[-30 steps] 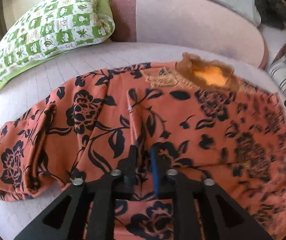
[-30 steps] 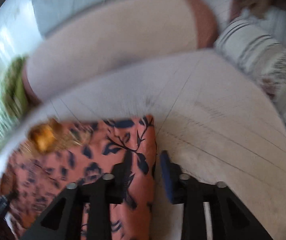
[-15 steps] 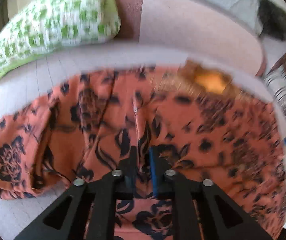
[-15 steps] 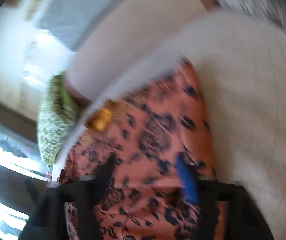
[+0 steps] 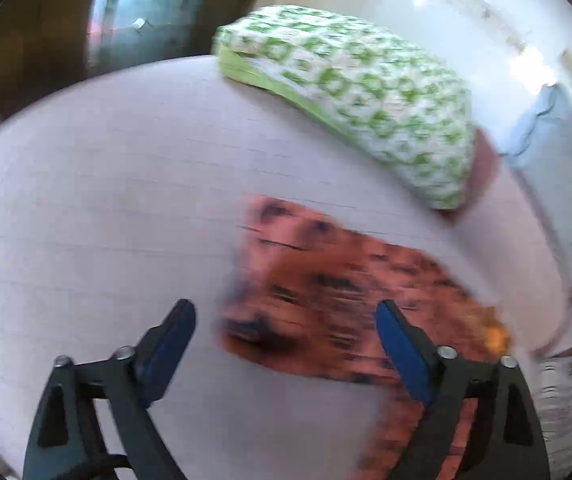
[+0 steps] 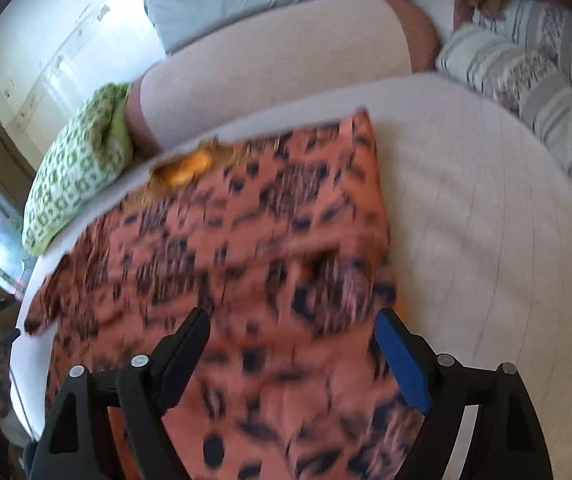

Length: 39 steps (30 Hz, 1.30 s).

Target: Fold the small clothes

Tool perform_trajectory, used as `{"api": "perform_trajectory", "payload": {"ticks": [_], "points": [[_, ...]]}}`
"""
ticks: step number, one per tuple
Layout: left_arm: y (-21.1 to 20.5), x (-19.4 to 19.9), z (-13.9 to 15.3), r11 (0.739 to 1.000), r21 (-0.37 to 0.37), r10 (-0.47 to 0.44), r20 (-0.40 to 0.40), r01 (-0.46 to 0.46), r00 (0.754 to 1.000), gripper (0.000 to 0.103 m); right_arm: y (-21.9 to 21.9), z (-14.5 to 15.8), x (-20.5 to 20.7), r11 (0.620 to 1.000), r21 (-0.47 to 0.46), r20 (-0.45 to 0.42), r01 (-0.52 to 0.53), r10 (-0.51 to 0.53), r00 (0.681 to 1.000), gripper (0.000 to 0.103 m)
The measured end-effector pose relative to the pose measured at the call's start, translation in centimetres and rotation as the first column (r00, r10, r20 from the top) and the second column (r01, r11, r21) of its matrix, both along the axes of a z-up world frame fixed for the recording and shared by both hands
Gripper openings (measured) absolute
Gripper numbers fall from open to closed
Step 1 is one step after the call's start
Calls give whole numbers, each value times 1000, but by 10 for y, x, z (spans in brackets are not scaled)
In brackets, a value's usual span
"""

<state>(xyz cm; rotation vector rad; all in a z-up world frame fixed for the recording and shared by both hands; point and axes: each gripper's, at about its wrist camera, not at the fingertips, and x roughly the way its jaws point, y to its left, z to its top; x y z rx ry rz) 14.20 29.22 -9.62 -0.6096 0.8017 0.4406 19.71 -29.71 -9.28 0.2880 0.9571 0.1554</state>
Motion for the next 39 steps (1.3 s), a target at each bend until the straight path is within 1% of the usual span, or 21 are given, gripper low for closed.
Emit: {"api": "perform_trajectory", "payload": {"ticks": [2,3,4,5,6,8,9,10,12,13,15,16,17,20,22,27,29,30,34,36,39], "points": [[-11,-6,10,990,126,-64,-18,66,998,80,3,-10,-11,1000,8,-22,-8,8,1000,86],[-23,-9,17,973,204,-105,-29,109,994,80,4,-11,-16,1000,3,-25,-8,8,1000,86],[-38,-9,22,943,287,-157,-55,166,986,80,6,-11,-21,1000,-8,-23,-8,8,1000,86],[-53,-8,25,899,368,-219,-85,235,972,80,7,-12,-23,1000,-15,-22,-13,13,1000,86],[-74,-2,28,827,460,-296,-131,322,946,80,9,-14,-24,1000,-22,-24,-19,18,1000,86],[-112,17,26,705,538,-413,-219,463,884,80,12,-19,-23,999,-26,-37,-22,21,999,86],[-122,28,24,680,530,-451,-241,506,859,80,14,-20,-24,1000,-20,-42,-22,21,999,86],[-131,42,20,668,512,-481,-257,540,838,80,11,-19,-27,1000,-10,-40,-20,20,999,86],[-146,65,11,682,474,-490,-269,557,829,77,14,-18,-27,1000,-2,-31,-18,18,999,86],[-147,78,5,709,441,-483,-264,550,835,68,14,-18,-28,1000,5,-27,-19,19,999,86],[-142,93,-11,767,367,-451,-275,527,849,41,12,-16,-31,1000,9,-22,-16,16,1000,86],[-141,96,-18,787,335,-440,-285,519,852,21,9,-16,-33,1000,8,-21,-13,13,1000,86],[-138,99,-23,797,316,-433,-295,514,852,19,7,-16,-34,1000,6,-22,-9,10,1000,86],[-137,86,-17,784,327,-452,-280,527,847,14,-5,-20,-36,1000,11,-28,14,-14,1000,86],[-130,79,-5,790,334,-453,-245,514,857,13,-12,-24,-36,999,20,-35,33,-32,999,86],[-96,65,33,859,290,-409,-106,422,906,12,-17,-26,-36,997,56,-31,49,-48,998,86],[-83,55,54,887,254,-389,-39,386,920,12,-16,-25,-35,997,65,-27,47,-45,999,86],[-80,54,61,891,248,-387,-22,380,922,12,-15,-24,-36,997,69,-23,45,-43,999,86],[-98,58,111,871,285,-431,49,401,901,12,-13,-24,-36,995,89,-11,40,-39,999,86],[-124,71,140,850,302,-477,93,432,874,12,-13,-26,-36,994,105,-10,43,-42,999,86],[-190,94,180,788,356,-579,147,503,802,12,-17,-28,-38,989,134,-5,54,-54,999,86]]}}
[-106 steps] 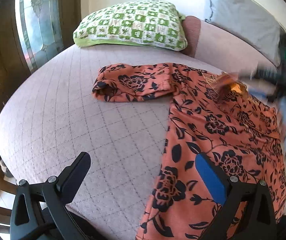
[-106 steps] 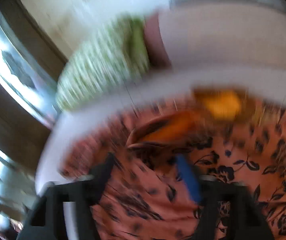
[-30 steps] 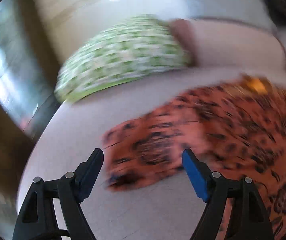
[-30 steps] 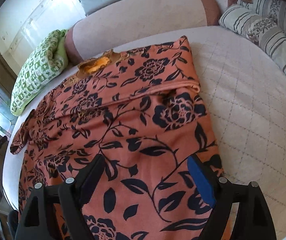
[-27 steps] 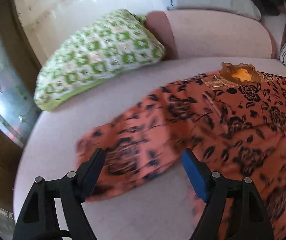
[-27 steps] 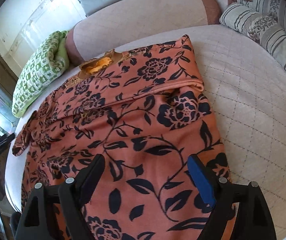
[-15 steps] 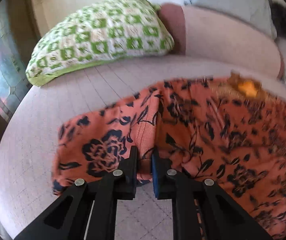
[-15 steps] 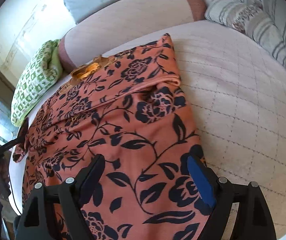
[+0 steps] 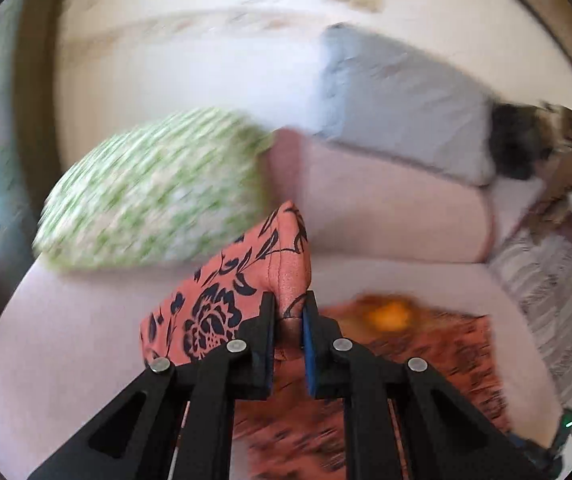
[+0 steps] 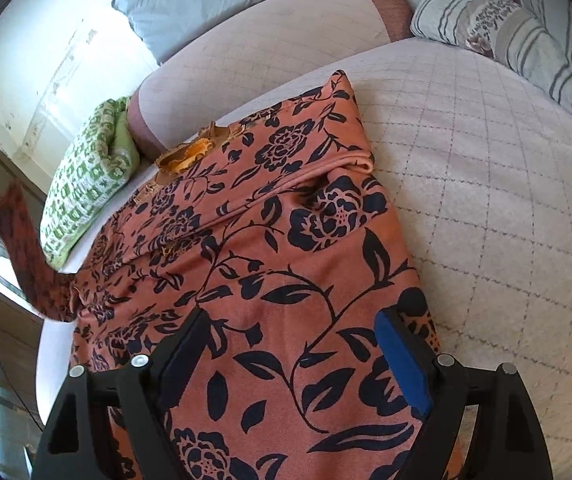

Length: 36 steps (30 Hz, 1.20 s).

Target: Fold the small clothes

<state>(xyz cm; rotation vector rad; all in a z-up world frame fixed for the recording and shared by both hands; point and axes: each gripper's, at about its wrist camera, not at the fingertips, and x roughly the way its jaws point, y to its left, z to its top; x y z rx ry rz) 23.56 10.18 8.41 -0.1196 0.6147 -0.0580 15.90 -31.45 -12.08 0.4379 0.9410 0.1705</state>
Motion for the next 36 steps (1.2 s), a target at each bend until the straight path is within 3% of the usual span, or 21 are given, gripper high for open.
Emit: {"api": "perform_trajectory", "payload": {"ticks": [3,4,7,9,12,15,18,21,24,26,27,28,30,31,32,34,36], "points": [[-77,21,23,989,-31,-142,55,144,988,13,-8,1,-3,1000,22,8,20,-20,1000,86],[-106,30,21,977,-44,-205,32,206,978,21,-12,1,-4,999,29,9,29,-29,1000,86],[-166,45,-7,930,-105,-358,-53,351,932,79,-23,2,-5,997,57,11,54,-55,998,86],[-183,39,-30,910,-97,-411,-78,403,908,80,-27,4,-6,996,69,12,61,-62,998,86],[-153,25,-56,936,-77,-350,-102,344,931,80,-27,11,-3,996,68,18,56,-58,998,87],[-89,18,-84,981,-37,-196,-142,192,970,80,-22,22,14,995,99,24,24,-27,999,87],[-22,21,-125,999,29,-30,-237,38,971,80,-3,40,52,994,104,58,-46,40,997,86],[8,25,-163,999,33,17,-325,-7,946,79,13,45,98,988,127,35,-88,84,996,87],[4,27,-183,997,74,-6,-342,33,940,79,35,29,153,978,172,-63,-119,131,989,86],[-4,31,-192,991,123,-12,-339,57,941,78,49,16,171,983,136,-119,-119,136,983,86],[-5,34,-197,990,131,-11,-342,59,940,76,55,8,178,983,129,-149,-127,146,978,86],[-5,38,-202,990,129,-11,-352,60,936,67,60,2,182,982,132,-169,-133,155,973,86],[-2,47,-210,990,136,11,-373,43,928,46,71,-8,187,984,101,-202,-145,163,966,65],[1,50,-212,990,142,31,-385,26,923,25,77,-10,188,984,78,-211,-157,170,963,44],[5,53,-216,991,130,49,-397,4,916,18,83,-12,189,984,44,-224,-173,178,958,32],[18,53,-219,996,74,82,-396,-58,915,11,94,-9,191,974,-7,-236,-228,220,946,21],[31,43,-209,989,61,145,-331,-132,932,9,102,9,187,963,-78,-188,-258,240,952,19]]}}
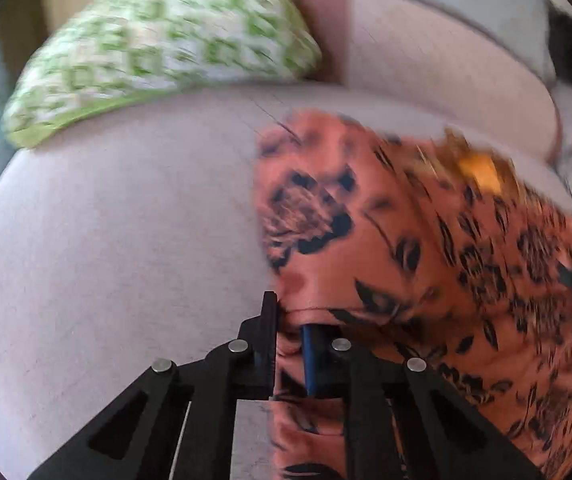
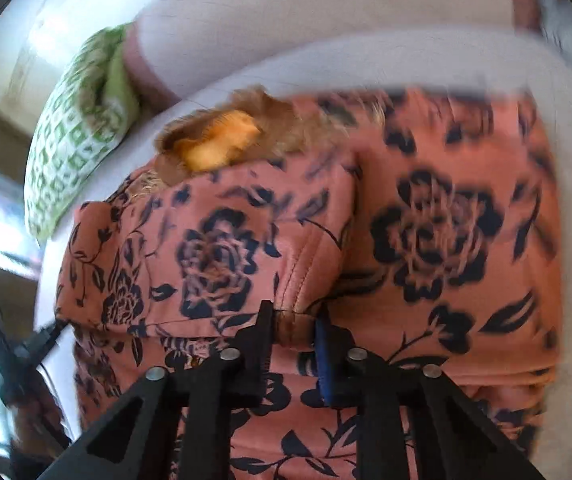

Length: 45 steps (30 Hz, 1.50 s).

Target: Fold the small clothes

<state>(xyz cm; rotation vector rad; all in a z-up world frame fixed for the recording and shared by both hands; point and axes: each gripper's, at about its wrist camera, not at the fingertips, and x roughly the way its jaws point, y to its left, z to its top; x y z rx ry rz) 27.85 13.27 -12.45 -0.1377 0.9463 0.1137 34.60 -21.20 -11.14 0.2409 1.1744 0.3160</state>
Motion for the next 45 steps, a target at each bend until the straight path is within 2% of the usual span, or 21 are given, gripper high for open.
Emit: {"api": "perform_trajectory", "payload": {"ticks": [2,4,6,7,8,10,13,16,19,21,23,26,28,30,31,33,35,38,41,43,45], "points": [[8,-12,9,1000,-18,14,57,-13,998,8,3,30,-11,998,-57,119,1,6,993,19],[10,-12,-3,1000,-22,4,18,-3,1000,11,4,35,-21,996,-90,160,7,7,987,20],[13,-8,-23,1000,-8,23,-61,-24,998,20,9,-7,-14,984,-174,5,-37,38,999,33],[15,-11,-20,1000,-5,28,-55,-28,998,34,8,-24,-13,981,-187,-58,-45,34,998,35],[18,-15,-13,999,-9,30,-47,-31,998,59,2,-22,-19,989,-147,-11,-19,18,1000,46],[28,-25,10,997,-70,17,26,-15,1000,69,-9,-7,-25,993,-111,44,37,-32,999,81],[33,-21,34,1000,-22,-4,119,7,993,70,-19,17,-18,996,-41,127,82,-76,989,82],[34,16,28,997,-59,-47,93,53,995,70,-23,15,13,994,8,115,106,-106,988,82],[27,59,2,992,-98,-74,10,74,997,70,-13,-8,46,993,-6,45,117,-117,992,80],[19,83,-24,991,-109,-93,-86,83,992,48,2,-24,54,997,-36,-1,64,-65,998,35],[17,90,-29,994,-90,-76,-94,68,993,12,15,-21,52,992,-124,33,16,-12,999,11],[5,71,0,998,21,-66,74,65,995,7,30,14,36,968,-253,195,2,49,980,11],[-1,68,-5,997,42,-71,80,68,994,9,36,30,30,937,-347,302,45,66,951,11],[-3,77,-35,998,28,-55,-35,56,998,19,36,9,43,917,-396,255,56,51,966,16],[-3,74,-36,998,48,-29,-10,29,1000,28,31,-17,53,907,-419,149,34,32,988,19],[-1,66,-27,999,31,-10,5,10,1000,39,27,-25,48,922,-385,164,44,21,986,25],[4,54,-13,1000,0,-23,51,23,998,45,22,-12,37,928,-361,213,97,-20,977,72],[2,29,8,999,17,-52,141,50,989,45,4,24,12,954,-239,314,180,-100,944,72],[-13,20,-3,994,35,-105,90,102,990,45,3,39,-8,994,1,304,108,-103,947,73],[-17,31,-40,993,69,-90,-72,95,993,49,7,15,-6,992,125,194,12,-36,980,75],[-17,31,-38,997,59,-55,-41,57,998,52,3,-36,7,994,98,-12,43,-42,999,66]]}}
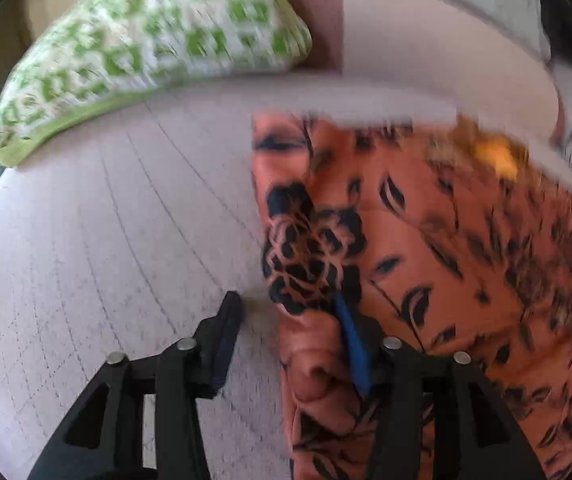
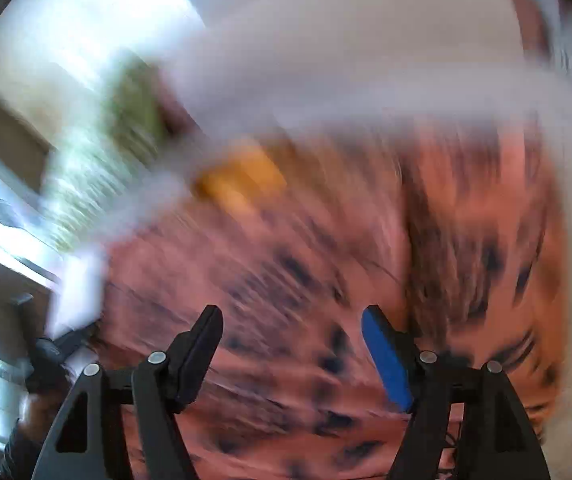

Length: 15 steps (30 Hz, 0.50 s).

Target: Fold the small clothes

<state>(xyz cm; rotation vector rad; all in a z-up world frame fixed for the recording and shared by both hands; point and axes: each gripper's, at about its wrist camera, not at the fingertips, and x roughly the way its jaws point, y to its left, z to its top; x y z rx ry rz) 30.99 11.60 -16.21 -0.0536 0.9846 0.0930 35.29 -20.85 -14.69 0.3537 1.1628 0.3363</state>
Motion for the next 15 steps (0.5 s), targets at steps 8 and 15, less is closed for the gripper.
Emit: {"api": "perform_trajectory", "payload": {"ticks": [8,15], "points": [[-7,-106,65,997,-73,14,154,-3,988,80,-55,83,-96,987,-94,206,128,-106,973,76],[-16,-226,42,973,-229,12,38,-3,999,80,-129,54,-227,983,-149,-8,106,-108,994,76]]}}
